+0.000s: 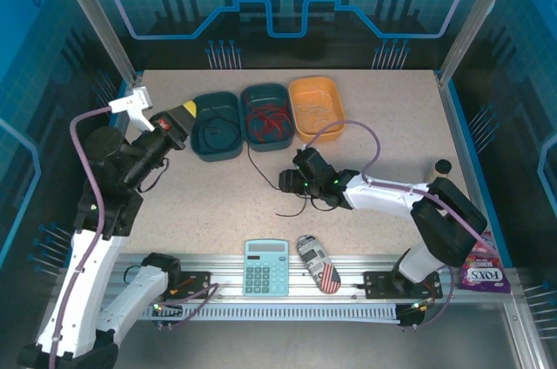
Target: Untangle the cables
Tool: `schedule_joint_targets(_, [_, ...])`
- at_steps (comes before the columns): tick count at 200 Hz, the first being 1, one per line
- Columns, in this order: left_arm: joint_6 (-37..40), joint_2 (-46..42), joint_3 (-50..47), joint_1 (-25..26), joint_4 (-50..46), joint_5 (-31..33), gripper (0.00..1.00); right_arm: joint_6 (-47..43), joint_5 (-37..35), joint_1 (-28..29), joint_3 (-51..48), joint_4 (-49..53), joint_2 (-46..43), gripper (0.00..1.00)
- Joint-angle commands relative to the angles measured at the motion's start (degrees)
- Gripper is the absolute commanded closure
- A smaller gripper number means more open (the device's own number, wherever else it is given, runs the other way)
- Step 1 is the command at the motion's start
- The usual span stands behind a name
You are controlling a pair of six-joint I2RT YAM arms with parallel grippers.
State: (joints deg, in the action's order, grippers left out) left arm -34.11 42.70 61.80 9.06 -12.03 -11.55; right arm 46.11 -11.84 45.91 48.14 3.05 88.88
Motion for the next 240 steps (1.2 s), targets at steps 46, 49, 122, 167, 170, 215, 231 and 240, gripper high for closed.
schedule_joint_targets(46, [9.3, 1.0, 9.9, -0.6, -5.2, 7.5, 1.0, -2.5, -4.4, -1.2, -0.6, 5.7, -5.3, 0.19])
schedule_joint_targets(49, [9.4, 1.1, 10.1, -0.6, -5.1, 7.6, 1.0, -2.5, -4.6, -1.3, -0.7, 5.9, -5.5, 0.19])
schedule_joint_targets(122, [14.4, 8.6, 14.3, -0.6, -3.6, 11.5, 1.0, -4.7, -10.2, -1.4, -1.8, 11.5, -15.1, 0.0])
schedule_joint_targets(167, [17.8, 15.3, 17.5, -1.0, -1.0, 14.7, 1.0, -5.3, -16.1, -1.4, -1.8, 18.8, -21.7, 0.0])
schedule_joint_targets(170, [17.9, 15.8, 17.6, -1.1, -0.7, 14.7, 1.0, -5.4, -16.4, -1.4, -1.8, 19.2, -22.1, 0.0])
schedule_joint_targets(215, [18.0, 22.2, 21.0, -1.5, 0.8, 14.7, 1.0, -5.4, -19.0, -1.4, -2.3, 23.2, -27.0, 0.0])
schedule_joint_targets(231, [18.4, 23.8, 21.4, -1.9, 1.7, 14.9, 1.0, -5.5, -19.3, -1.4, -2.3, 23.7, -27.9, 0.0])
schedule_joint_targets(240, [18.7, 24.7, 21.5, -2.1, 2.4, 15.1, 1.0, -5.4, -19.5, -1.4, -2.3, 23.8, -28.1, 0.0])
